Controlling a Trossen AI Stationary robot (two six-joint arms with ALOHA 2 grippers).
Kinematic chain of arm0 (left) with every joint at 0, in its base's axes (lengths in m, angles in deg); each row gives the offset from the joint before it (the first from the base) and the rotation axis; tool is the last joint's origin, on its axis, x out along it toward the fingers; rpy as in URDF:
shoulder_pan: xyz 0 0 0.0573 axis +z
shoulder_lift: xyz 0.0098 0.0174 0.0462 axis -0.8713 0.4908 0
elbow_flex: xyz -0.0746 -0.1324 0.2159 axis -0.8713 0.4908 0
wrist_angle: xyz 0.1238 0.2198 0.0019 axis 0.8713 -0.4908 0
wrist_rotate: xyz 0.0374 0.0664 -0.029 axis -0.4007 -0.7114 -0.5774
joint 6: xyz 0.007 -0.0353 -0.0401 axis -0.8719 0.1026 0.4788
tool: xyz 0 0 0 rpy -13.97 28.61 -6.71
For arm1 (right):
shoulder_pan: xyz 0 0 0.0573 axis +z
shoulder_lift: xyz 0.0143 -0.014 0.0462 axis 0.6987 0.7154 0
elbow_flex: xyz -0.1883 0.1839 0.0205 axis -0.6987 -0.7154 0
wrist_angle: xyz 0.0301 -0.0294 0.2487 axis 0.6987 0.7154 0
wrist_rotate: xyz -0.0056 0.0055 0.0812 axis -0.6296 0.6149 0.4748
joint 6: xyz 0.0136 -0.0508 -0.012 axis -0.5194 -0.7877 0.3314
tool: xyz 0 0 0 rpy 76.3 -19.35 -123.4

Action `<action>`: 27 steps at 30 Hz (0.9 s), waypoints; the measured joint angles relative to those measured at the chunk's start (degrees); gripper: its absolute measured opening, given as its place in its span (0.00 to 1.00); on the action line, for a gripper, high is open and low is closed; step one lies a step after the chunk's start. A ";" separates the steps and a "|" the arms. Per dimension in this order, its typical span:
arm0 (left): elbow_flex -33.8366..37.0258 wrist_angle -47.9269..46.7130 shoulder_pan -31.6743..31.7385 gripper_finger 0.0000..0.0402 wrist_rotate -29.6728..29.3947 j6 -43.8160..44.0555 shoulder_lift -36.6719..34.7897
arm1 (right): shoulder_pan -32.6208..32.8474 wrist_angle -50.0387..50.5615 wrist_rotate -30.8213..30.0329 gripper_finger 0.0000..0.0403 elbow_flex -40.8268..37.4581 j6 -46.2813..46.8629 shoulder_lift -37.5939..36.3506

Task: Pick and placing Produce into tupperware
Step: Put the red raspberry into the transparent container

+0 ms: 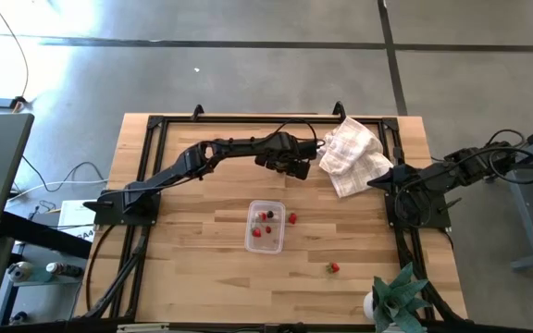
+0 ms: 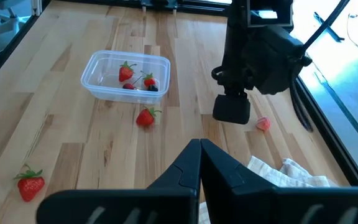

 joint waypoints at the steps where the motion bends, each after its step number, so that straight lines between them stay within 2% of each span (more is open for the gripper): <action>1: 0.02 -0.13 -0.01 0.43 0.01 0.00 0.18 | 0.01 0.00 0.00 0.00 0.00 -0.01 0.00; 14: 0.04 1.27 -0.03 0.26 -0.15 -0.21 0.22 | 0.00 0.00 0.00 0.00 0.00 -0.01 0.00; 27: 0.04 2.30 -0.01 0.27 -0.11 -0.62 0.22 | 0.02 0.00 0.00 0.00 0.00 0.00 0.00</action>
